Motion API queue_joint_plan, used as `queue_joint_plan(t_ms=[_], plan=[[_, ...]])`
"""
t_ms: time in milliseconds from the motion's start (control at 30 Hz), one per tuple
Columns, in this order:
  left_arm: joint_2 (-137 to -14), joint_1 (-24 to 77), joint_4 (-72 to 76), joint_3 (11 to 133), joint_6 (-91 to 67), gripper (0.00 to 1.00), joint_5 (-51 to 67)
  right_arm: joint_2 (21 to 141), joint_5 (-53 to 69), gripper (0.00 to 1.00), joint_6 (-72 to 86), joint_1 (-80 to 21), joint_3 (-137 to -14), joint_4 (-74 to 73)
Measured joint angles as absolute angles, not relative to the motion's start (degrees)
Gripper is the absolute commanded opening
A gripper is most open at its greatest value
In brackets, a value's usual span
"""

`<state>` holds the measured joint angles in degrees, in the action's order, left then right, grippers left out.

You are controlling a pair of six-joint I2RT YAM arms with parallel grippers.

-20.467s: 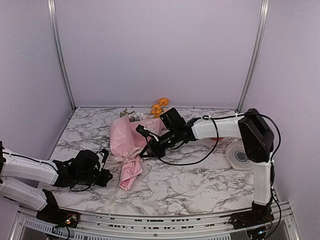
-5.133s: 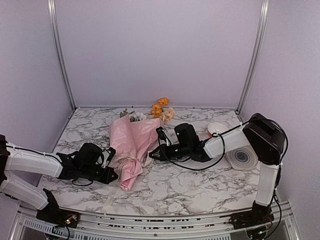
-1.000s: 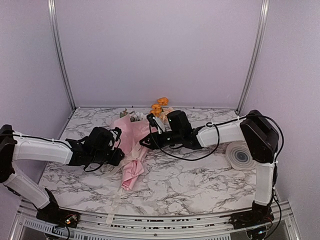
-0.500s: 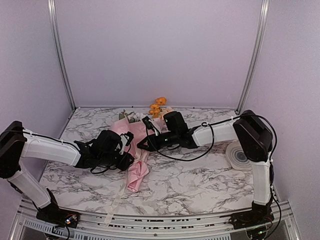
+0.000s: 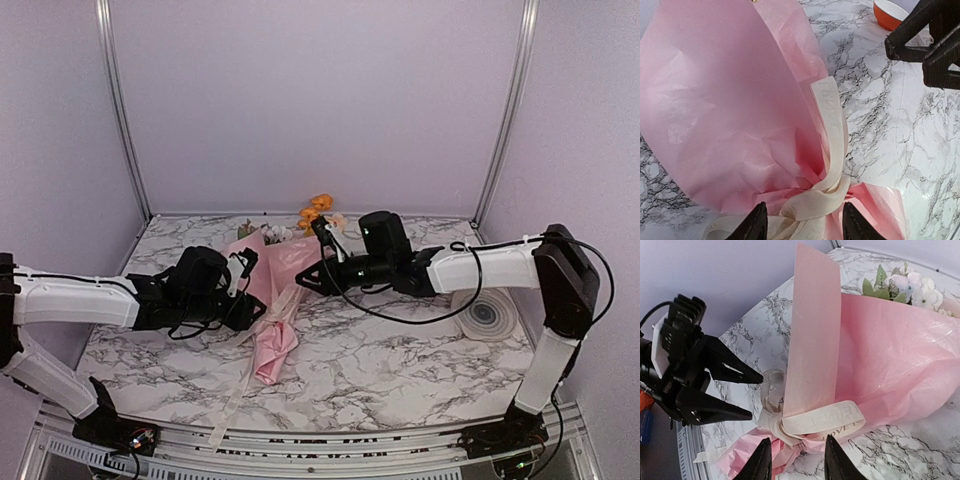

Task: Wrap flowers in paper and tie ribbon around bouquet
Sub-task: Tie the half-tied ribbon around the folded bouquet.

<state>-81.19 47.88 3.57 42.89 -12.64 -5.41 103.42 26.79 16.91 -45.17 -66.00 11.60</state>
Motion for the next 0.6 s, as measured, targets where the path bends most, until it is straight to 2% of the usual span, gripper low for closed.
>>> queue_joint_plan(t_ms=[167,233,300,400,467,600], plan=[[-72.6,47.3,2.4,39.3,-14.7,0.24,-5.2,102.4,24.2,0.33,16.9,-45.9,-64.1,11.1],[-69.7,47.2,2.2,36.4,-15.9,0.23,-4.9,103.0,23.6,0.33,16.9,-46.6,-64.1,10.8],[-67.9,47.2,2.0,33.1,-17.3,0.29,-4.7,103.8,23.4,0.33,16.8,-48.0,-64.1,10.6],[-67.6,47.2,1.4,28.7,-19.0,0.49,-4.0,105.8,23.8,0.36,17.2,-49.6,-64.4,10.7],[-68.3,47.2,1.2,27.1,-19.4,0.57,-3.9,107.2,24.1,0.37,18.0,-50.2,-64.4,10.9],[-71.5,47.2,2.3,27.3,-17.7,0.64,-4.8,109.0,24.2,0.36,19.1,-50.3,-64.4,12.0]])
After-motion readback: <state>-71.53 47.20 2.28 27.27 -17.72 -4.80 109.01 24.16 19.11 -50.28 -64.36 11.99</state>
